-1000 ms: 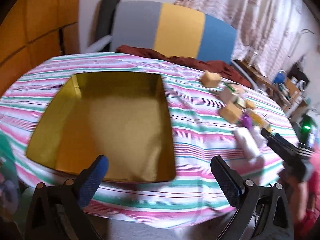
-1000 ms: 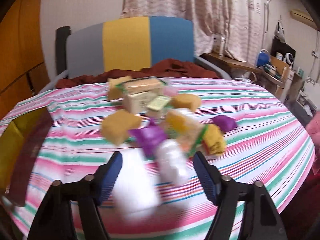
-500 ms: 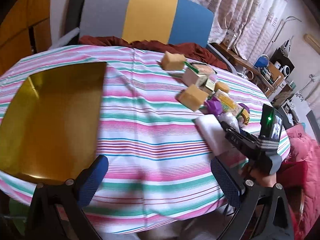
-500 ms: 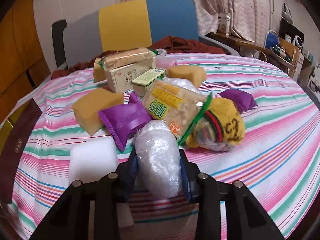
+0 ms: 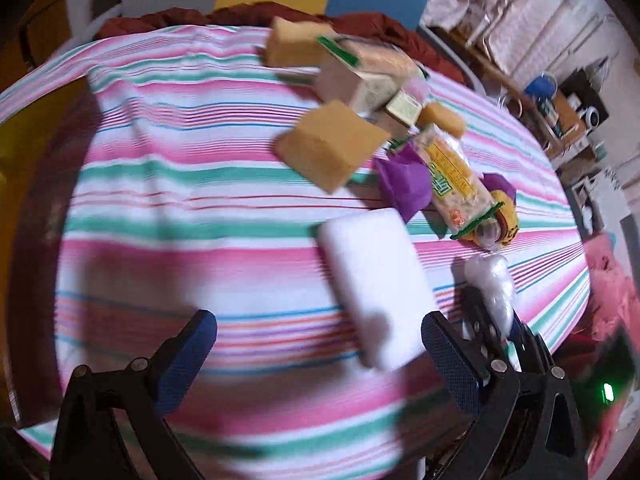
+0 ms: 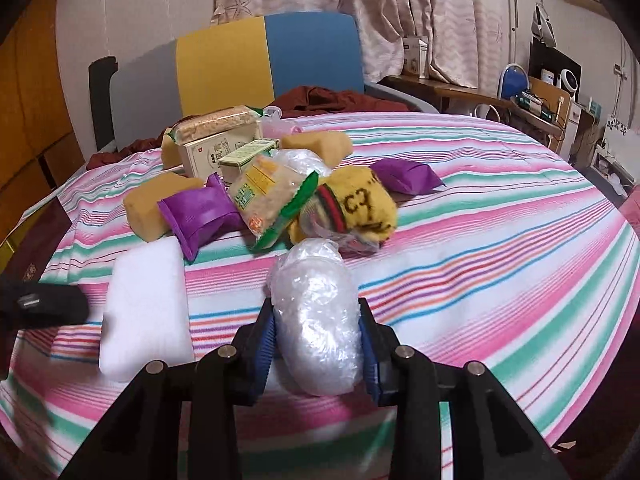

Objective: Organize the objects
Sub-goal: 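Grasp the clear plastic bag with the right tool while the left tool approaches the block, then grasp the white foam block with the left tool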

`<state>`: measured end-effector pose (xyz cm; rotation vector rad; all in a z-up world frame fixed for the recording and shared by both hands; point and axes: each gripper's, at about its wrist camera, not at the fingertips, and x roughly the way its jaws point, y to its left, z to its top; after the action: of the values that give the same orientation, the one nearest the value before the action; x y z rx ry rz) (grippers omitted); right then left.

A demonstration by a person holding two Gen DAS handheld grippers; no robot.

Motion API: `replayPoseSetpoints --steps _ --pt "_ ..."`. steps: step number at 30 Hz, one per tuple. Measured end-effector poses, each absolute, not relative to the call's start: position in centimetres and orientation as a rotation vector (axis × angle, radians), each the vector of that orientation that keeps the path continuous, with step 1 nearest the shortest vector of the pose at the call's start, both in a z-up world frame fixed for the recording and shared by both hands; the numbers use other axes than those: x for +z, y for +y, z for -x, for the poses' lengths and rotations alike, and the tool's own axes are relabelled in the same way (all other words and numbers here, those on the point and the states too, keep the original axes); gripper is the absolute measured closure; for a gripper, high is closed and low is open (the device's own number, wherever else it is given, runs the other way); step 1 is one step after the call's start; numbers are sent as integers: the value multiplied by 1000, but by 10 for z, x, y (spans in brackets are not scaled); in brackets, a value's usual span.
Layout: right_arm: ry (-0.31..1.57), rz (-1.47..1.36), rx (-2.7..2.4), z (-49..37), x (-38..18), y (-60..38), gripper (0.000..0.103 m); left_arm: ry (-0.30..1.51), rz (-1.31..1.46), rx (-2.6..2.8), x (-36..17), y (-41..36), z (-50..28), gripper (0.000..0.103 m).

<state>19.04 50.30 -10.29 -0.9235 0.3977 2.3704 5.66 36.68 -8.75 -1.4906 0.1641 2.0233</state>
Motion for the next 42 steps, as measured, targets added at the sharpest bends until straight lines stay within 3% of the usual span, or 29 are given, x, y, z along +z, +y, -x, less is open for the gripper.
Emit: replayPoseSetpoints --steps 7,19,23,25,27,29,32,33,36,42 --pt "439 899 2387 -198 -103 504 66 246 1453 2050 -99 403 -59 0" --pt "468 897 2381 -199 -104 502 66 359 1394 2067 -103 392 -63 0" --pt "446 909 2372 -198 -104 500 66 309 1436 2045 -103 392 -58 2" --pt "435 916 2368 -197 -103 498 66 298 1405 2049 -101 388 -60 8" --pt "435 918 2364 -197 -103 497 66 296 1343 2022 -97 386 -68 31" --pt "435 923 2361 -197 -102 495 66 275 1312 1978 -94 384 -76 44" --pt "460 923 2371 -197 -100 492 66 211 1324 1963 -95 375 -71 46" --pt "467 922 2377 -198 -99 490 66 182 1327 1953 -95 370 -70 55" --pt "457 932 2388 -196 -98 482 66 107 1350 1943 -92 352 -64 69" --pt "427 958 2417 -187 -99 466 66 29 1389 1877 -94 335 -59 71"
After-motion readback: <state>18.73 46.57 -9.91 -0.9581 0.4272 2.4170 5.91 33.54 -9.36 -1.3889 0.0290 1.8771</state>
